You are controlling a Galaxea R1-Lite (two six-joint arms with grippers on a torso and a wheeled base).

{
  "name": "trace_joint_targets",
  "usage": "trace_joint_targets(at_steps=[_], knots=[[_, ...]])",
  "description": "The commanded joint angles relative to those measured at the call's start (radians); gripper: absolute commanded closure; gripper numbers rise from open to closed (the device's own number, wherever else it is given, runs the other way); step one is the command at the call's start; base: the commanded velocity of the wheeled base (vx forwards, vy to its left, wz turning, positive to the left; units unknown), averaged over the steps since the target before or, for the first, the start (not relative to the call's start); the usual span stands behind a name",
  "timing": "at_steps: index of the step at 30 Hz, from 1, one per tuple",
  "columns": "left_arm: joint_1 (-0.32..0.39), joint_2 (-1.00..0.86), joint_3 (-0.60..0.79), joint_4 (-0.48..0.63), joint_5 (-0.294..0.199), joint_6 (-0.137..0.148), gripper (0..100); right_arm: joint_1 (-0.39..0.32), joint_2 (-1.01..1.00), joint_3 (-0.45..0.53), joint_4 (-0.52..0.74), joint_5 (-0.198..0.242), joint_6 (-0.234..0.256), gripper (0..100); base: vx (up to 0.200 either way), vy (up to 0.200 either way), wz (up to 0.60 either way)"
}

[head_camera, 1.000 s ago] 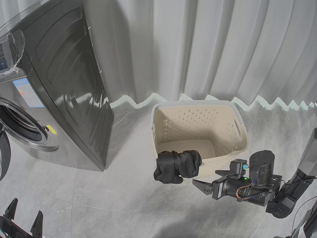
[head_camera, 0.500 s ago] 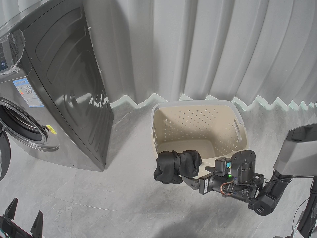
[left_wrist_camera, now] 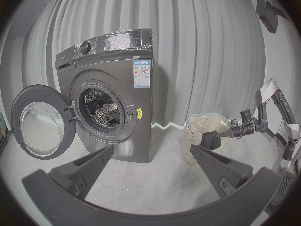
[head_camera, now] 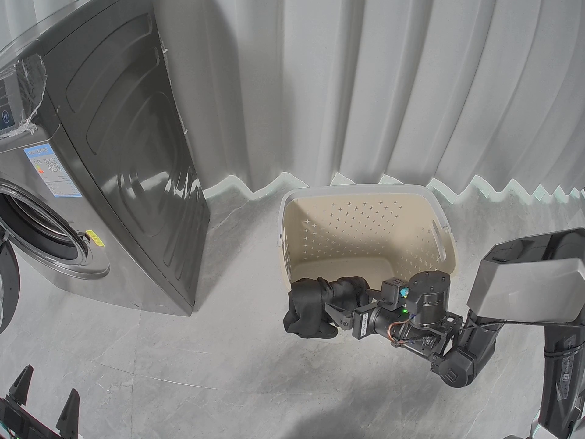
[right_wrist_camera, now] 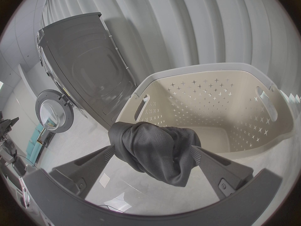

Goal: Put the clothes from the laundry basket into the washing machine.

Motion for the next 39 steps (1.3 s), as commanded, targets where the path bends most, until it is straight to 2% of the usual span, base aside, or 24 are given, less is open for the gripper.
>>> trace_joint_targets(at_steps=[1,14,15,27,32,39], knots=[[-0.001,-0.016,0.015,0.000,0.000,-0.001,0,0.004,0.070,-0.043,-0.014,0.001,-0.005,0,0.000,0.000,0.00],[-0.001,-0.016,0.015,0.000,0.000,0.001,0,-0.002,0.118,-0.070,-0.065,0.004,-0.019,0,0.000,0.000,0.00],[-0.001,-0.016,0.015,0.000,0.000,0.001,0,-0.002,0.125,-0.075,-0.077,0.004,-0.020,100,0.000,0.000,0.00],[-0.001,-0.016,0.015,0.000,0.000,-0.004,0,0.021,0.076,-0.038,-0.098,0.006,-0.019,100,0.000,0.000,0.00],[-0.001,-0.016,0.015,0.000,0.002,-0.007,0,0.056,-0.094,0.083,-0.101,0.006,-0.014,100,0.000,0.000,0.00],[0.001,-0.016,0.015,0.000,0.002,-0.007,0,0.081,-0.350,0.191,-0.103,-0.002,0.000,100,0.000,0.000,0.00]])
